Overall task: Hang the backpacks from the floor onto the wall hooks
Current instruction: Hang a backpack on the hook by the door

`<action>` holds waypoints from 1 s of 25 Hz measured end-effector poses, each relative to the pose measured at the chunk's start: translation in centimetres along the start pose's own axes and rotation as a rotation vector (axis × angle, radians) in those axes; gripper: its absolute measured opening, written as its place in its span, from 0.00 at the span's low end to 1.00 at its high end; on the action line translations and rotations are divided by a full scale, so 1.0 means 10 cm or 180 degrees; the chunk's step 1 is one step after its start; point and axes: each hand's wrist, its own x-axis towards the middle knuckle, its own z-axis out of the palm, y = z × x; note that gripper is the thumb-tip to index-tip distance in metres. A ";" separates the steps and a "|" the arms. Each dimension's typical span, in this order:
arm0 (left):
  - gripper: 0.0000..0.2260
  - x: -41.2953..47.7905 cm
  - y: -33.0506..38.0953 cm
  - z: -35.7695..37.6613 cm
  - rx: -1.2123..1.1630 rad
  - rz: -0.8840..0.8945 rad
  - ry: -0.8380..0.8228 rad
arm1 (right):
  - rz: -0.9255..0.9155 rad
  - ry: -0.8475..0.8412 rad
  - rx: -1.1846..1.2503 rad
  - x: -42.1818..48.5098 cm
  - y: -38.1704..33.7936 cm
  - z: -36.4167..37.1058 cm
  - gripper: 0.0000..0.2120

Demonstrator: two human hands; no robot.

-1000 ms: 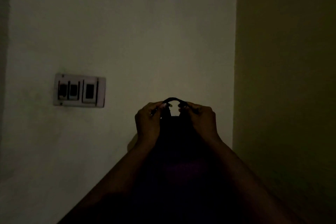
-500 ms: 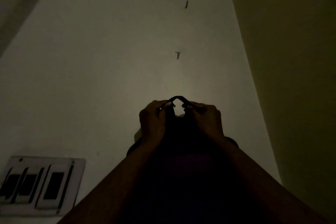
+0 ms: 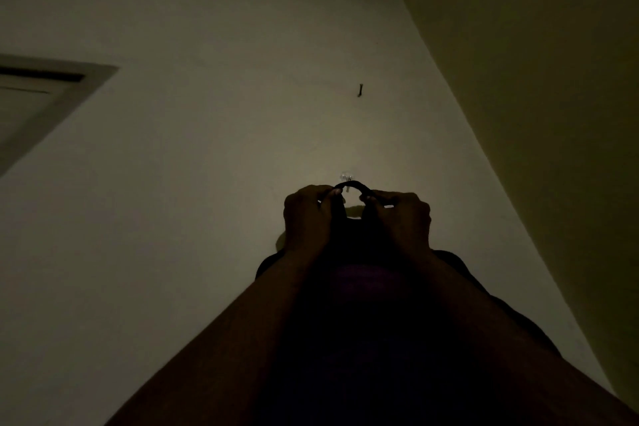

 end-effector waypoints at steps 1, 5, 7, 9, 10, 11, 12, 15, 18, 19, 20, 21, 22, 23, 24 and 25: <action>0.12 0.07 0.02 0.01 0.0029 -0.0010 -0.0012 | -0.0015 0.0000 -0.0032 0.06 -0.02 0.02 0.14; 0.13 0.33 0.02 0.06 0.0239 -0.0224 -0.0176 | 0.0061 -0.0087 -0.0104 0.32 -0.11 0.06 0.14; 0.13 0.44 0.02 0.08 0.0327 -0.0465 -0.0386 | 0.0162 -0.0048 0.0006 0.41 -0.12 0.06 0.13; 0.13 0.51 0.03 0.08 0.0462 -0.0742 -0.0623 | 0.0228 -0.0008 -0.0042 0.44 -0.11 0.05 0.12; 0.13 0.53 0.04 0.07 0.0566 -0.0835 -0.0754 | 0.0251 -0.0037 -0.0118 0.43 -0.10 0.05 0.11; 0.13 0.53 0.05 0.05 0.0673 -0.0904 -0.0883 | 0.0263 -0.0098 -0.0203 0.41 -0.10 0.04 0.11; 0.12 0.52 0.06 0.02 0.0741 -0.0958 -0.0992 | 0.0283 -0.0175 -0.0271 0.37 -0.11 0.03 0.11; 0.16 0.46 0.08 -0.04 0.0733 -0.1133 -0.1227 | 0.0419 -0.0289 -0.0209 0.24 -0.16 -0.02 0.12; 0.17 0.38 0.14 -0.10 0.0607 -0.1350 -0.1272 | 0.0629 -0.0303 -0.0098 0.11 -0.21 -0.04 0.12; 0.16 0.34 0.17 -0.13 0.0532 -0.1397 -0.1284 | 0.0681 -0.0330 -0.0077 0.07 -0.23 -0.05 0.12; 0.15 0.31 0.19 -0.17 0.0470 -0.1400 -0.1309 | 0.0739 -0.0399 -0.0082 0.04 -0.25 -0.07 0.12; 0.13 0.27 0.22 -0.21 0.0434 -0.1339 -0.1356 | 0.0769 -0.0526 -0.0124 0.00 -0.26 -0.10 0.13; 0.13 0.23 0.24 -0.23 0.0410 -0.1244 -0.1392 | 0.0784 -0.0688 -0.0215 -0.04 -0.29 -0.15 0.14; 0.12 0.18 0.27 -0.28 0.0385 -0.1151 -0.1445 | 0.0796 -0.0812 -0.0318 -0.09 -0.33 -0.20 0.15; 0.13 0.13 0.29 -0.32 0.0370 -0.1044 -0.1466 | 0.0802 -0.0873 -0.0364 -0.13 -0.38 -0.24 0.16; 0.16 0.08 0.33 -0.36 0.0366 -0.0959 -0.1470 | 0.0787 -0.0884 -0.0345 -0.17 -0.44 -0.28 0.16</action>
